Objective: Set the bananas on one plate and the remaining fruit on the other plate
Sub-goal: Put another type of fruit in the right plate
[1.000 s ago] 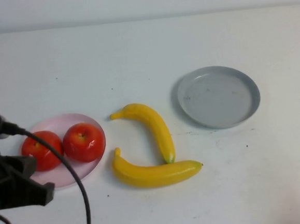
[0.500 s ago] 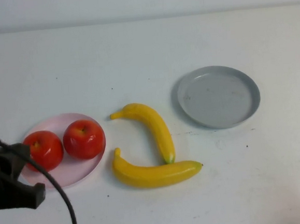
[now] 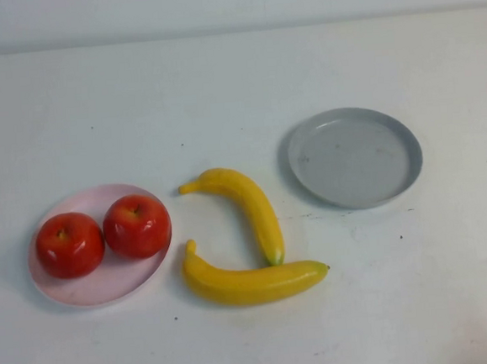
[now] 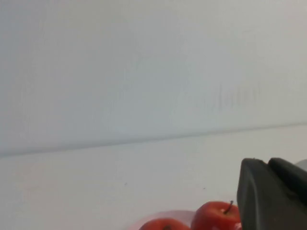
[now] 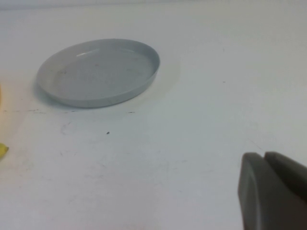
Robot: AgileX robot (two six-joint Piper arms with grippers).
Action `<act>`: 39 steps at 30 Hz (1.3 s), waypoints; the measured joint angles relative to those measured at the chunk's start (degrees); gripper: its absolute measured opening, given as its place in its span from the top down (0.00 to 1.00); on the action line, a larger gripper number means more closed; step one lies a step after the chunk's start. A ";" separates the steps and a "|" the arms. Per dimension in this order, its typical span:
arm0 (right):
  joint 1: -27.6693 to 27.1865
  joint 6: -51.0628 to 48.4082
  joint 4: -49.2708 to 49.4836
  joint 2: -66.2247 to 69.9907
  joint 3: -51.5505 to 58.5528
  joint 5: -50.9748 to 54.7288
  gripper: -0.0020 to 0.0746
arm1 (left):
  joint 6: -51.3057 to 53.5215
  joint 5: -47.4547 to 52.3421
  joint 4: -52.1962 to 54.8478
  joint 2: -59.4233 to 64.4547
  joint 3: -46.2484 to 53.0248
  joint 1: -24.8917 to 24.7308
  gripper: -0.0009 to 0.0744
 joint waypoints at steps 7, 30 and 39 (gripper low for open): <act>0.00 0.00 0.00 0.00 0.00 0.00 1.00 | 2.00 0.11 -3.67 -2.64 5.93 7.96 0.99; 0.00 0.00 0.00 0.00 0.00 0.00 1.00 | 2.44 20.58 -4.73 -2.78 6.36 8.58 0.99; 0.00 0.00 0.00 0.00 0.00 0.00 1.00 | 2.44 20.58 -4.73 -2.78 6.36 8.58 0.99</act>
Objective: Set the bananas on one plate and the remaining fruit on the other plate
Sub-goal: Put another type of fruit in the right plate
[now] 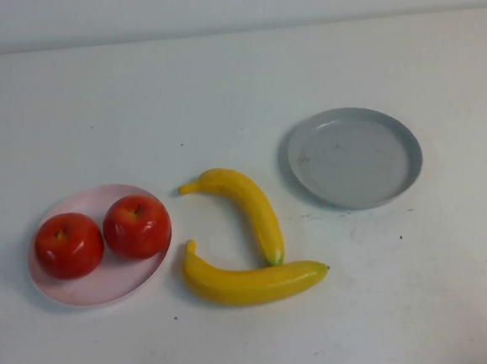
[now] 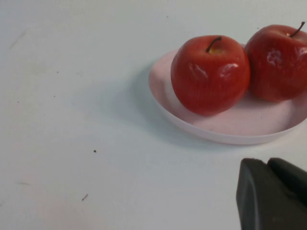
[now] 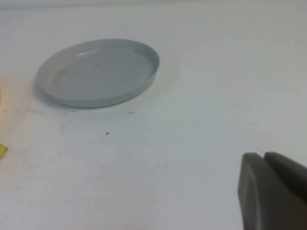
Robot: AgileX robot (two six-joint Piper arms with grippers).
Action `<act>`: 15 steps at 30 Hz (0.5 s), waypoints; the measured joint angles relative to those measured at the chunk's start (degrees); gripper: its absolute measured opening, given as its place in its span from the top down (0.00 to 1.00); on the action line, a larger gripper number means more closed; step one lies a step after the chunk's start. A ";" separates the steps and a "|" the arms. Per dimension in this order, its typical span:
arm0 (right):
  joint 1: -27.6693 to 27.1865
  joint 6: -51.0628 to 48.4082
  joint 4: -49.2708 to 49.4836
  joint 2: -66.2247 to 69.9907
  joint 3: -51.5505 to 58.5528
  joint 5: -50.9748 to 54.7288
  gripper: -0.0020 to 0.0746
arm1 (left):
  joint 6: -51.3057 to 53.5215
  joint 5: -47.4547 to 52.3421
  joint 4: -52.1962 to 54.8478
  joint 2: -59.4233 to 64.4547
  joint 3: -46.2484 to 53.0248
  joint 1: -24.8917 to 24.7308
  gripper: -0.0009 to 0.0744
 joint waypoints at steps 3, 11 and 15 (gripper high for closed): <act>0.00 0.00 -1.10 0.00 0.00 -0.88 1.00 | 0.00 0.00 0.00 0.00 0.00 0.00 0.99; 0.00 0.38 0.40 0.00 0.00 -2.58 1.00 | 0.00 0.00 0.00 0.00 0.00 0.00 0.99; 0.00 1.05 12.36 0.00 0.00 -3.58 1.00 | 0.00 0.00 0.00 0.00 0.00 0.00 0.99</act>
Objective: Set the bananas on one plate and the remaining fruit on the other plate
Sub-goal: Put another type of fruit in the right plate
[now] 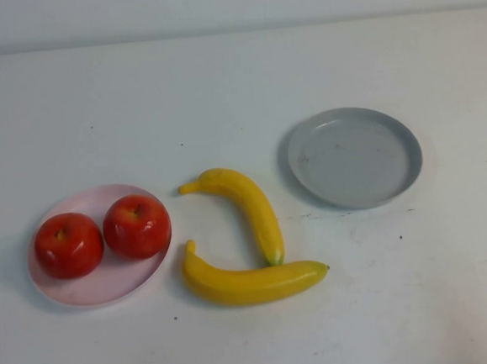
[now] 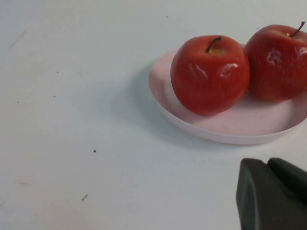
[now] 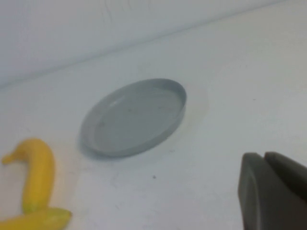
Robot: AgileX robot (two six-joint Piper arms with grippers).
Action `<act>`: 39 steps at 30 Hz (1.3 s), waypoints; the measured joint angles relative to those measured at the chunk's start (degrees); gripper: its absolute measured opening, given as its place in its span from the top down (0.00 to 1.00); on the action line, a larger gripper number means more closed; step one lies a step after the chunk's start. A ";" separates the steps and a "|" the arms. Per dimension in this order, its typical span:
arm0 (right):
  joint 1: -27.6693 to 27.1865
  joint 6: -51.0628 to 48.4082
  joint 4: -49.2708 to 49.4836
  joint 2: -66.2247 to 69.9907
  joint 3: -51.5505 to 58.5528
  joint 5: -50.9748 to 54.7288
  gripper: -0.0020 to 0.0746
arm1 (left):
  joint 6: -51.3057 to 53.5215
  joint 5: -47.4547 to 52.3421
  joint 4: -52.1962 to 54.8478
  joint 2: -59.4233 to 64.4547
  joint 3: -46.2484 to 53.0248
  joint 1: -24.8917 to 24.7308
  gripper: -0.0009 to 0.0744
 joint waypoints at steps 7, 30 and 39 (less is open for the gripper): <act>0.00 -0.29 22.13 0.00 0.00 -7.58 1.00 | 0.00 0.00 0.00 0.00 0.00 0.00 0.99; 0.00 -3.20 3.84 41.88 -37.83 34.65 1.00 | 0.00 0.00 0.00 0.00 0.00 0.00 0.99; 14.21 -5.21 -5.06 63.85 -52.61 37.09 1.00 | 0.00 0.00 0.34 0.00 0.00 0.00 0.99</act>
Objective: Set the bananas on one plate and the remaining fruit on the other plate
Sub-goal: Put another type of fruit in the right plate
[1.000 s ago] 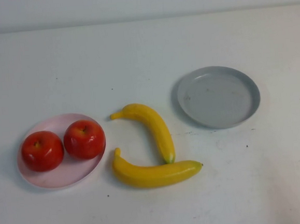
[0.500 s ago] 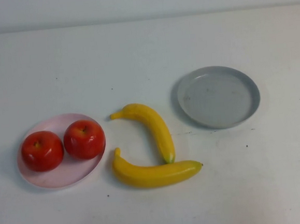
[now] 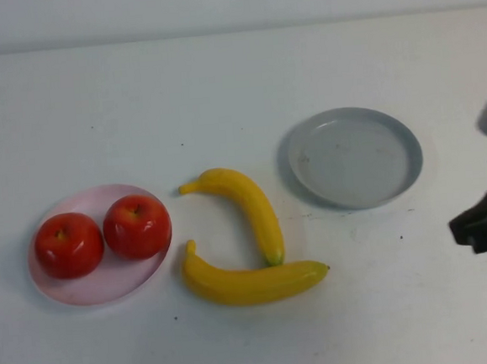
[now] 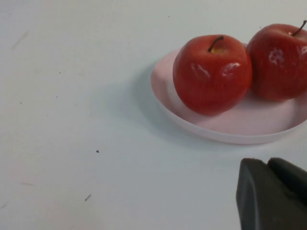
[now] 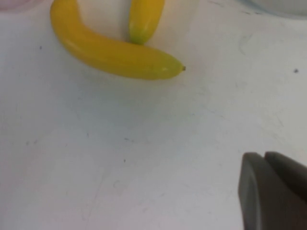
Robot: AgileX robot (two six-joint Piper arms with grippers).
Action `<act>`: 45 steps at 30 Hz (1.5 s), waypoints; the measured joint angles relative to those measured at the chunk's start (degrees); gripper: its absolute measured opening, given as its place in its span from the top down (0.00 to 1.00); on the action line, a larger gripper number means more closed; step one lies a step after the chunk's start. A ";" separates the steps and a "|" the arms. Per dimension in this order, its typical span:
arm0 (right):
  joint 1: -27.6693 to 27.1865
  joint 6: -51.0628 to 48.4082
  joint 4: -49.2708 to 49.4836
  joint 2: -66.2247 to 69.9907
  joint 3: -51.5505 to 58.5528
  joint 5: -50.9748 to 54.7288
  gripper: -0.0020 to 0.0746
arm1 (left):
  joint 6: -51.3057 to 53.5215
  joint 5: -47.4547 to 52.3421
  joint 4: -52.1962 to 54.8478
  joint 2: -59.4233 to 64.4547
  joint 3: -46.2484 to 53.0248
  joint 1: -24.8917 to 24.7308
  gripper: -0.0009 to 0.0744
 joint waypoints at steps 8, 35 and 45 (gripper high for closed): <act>15.19 0.00 -5.18 19.25 -16.16 2.29 0.98 | 0.00 0.00 0.23 0.00 0.00 0.00 0.99; 20.58 8.66 -18.66 69.68 -72.42 12.92 0.38 | 0.00 0.00 0.58 0.00 0.00 0.00 0.99; 20.58 8.66 -19.50 72.09 -73.09 14.21 0.51 | 0.00 0.00 0.58 0.00 0.00 0.00 0.99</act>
